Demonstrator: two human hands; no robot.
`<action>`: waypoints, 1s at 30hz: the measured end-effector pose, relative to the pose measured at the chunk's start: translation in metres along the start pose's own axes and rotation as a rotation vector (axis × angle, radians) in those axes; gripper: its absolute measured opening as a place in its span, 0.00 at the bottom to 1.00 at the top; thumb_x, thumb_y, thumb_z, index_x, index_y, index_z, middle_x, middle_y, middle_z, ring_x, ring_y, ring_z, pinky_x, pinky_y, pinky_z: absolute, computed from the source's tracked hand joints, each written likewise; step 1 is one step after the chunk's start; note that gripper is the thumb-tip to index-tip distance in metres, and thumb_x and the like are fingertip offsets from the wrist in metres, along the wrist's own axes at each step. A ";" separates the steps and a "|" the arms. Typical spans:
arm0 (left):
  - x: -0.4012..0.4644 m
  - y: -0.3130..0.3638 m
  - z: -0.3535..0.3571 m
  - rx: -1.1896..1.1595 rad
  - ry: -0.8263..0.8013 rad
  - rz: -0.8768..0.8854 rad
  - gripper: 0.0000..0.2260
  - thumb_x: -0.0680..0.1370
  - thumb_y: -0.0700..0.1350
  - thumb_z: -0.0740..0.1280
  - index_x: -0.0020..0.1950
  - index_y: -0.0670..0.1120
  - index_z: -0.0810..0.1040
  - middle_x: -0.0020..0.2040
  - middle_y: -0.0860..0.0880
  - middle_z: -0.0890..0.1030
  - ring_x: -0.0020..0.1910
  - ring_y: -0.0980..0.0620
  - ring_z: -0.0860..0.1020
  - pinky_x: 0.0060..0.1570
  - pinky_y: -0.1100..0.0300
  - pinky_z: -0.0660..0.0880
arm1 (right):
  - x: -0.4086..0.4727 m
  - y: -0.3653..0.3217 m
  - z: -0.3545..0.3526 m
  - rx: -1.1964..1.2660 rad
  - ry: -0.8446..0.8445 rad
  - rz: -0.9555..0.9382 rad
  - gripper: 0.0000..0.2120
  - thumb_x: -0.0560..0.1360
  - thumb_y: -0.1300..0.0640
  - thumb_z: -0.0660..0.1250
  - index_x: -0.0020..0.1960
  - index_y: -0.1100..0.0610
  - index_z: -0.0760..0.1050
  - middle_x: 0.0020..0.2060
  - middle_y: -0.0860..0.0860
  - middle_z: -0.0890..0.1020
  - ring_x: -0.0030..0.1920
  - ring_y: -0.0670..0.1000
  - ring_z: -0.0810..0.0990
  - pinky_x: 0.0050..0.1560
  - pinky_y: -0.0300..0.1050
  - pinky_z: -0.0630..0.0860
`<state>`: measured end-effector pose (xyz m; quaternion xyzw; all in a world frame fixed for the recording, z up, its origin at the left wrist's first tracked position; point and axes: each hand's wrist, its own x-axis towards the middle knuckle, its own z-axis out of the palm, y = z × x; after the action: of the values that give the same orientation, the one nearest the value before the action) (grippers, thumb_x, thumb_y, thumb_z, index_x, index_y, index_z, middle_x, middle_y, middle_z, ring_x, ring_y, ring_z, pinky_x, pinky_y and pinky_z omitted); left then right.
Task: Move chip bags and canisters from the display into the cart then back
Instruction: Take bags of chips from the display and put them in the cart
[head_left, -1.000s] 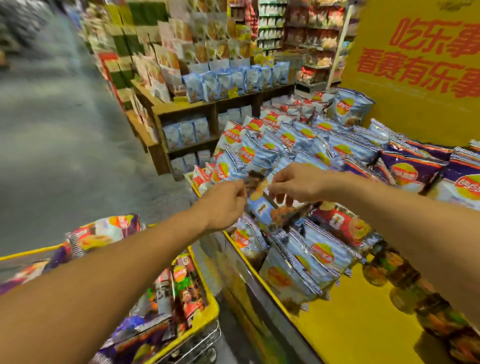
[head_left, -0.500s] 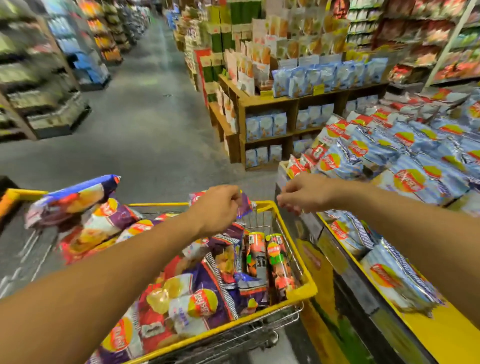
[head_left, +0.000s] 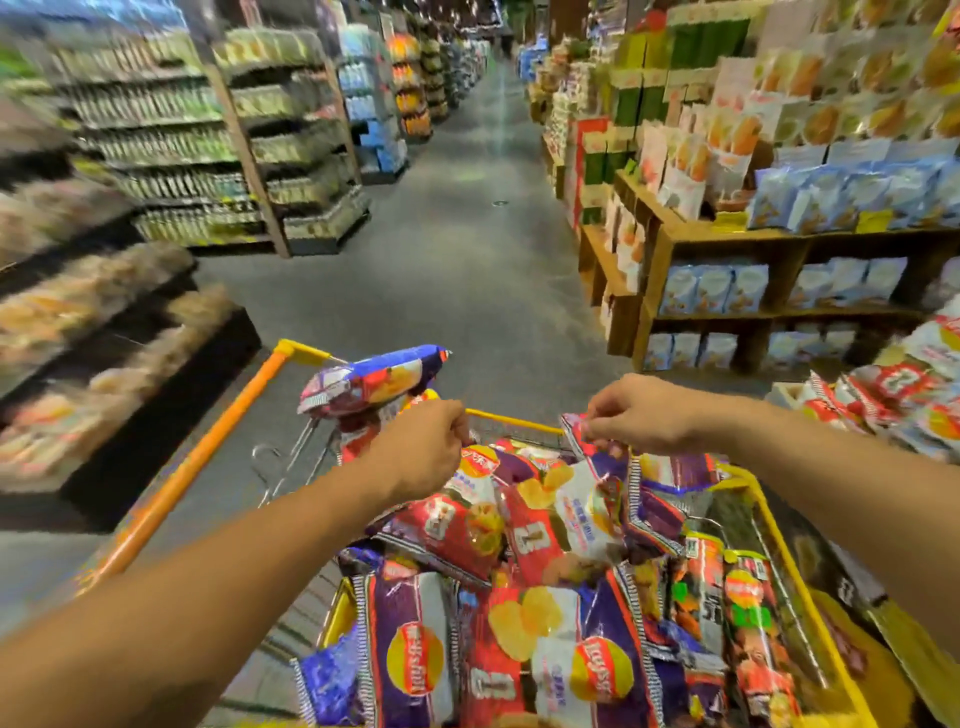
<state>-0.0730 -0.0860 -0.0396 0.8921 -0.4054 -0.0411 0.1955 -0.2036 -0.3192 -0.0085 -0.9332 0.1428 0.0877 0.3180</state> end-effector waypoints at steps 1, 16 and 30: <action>0.000 -0.008 -0.002 0.013 0.030 -0.016 0.05 0.75 0.39 0.64 0.43 0.48 0.76 0.46 0.48 0.82 0.49 0.45 0.79 0.48 0.51 0.75 | 0.011 -0.006 0.002 -0.006 -0.011 -0.023 0.11 0.79 0.56 0.66 0.39 0.57 0.80 0.28 0.47 0.81 0.30 0.44 0.78 0.37 0.41 0.76; 0.062 -0.152 -0.024 0.139 0.161 -0.327 0.47 0.61 0.55 0.77 0.76 0.46 0.63 0.73 0.45 0.68 0.71 0.43 0.67 0.69 0.49 0.67 | 0.193 -0.052 0.026 -0.138 -0.112 -0.130 0.05 0.77 0.54 0.67 0.44 0.53 0.78 0.37 0.46 0.81 0.42 0.49 0.80 0.43 0.41 0.73; 0.059 -0.197 -0.026 -0.506 0.352 -0.310 0.16 0.75 0.56 0.69 0.60 0.56 0.72 0.54 0.52 0.81 0.55 0.51 0.80 0.56 0.46 0.78 | 0.246 -0.070 0.129 0.372 -0.295 0.202 0.23 0.64 0.49 0.82 0.54 0.56 0.80 0.51 0.51 0.85 0.48 0.50 0.84 0.51 0.46 0.81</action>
<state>0.1119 -0.0046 -0.0856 0.8597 -0.2018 -0.0150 0.4690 0.0419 -0.2383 -0.1321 -0.8168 0.2010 0.2263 0.4912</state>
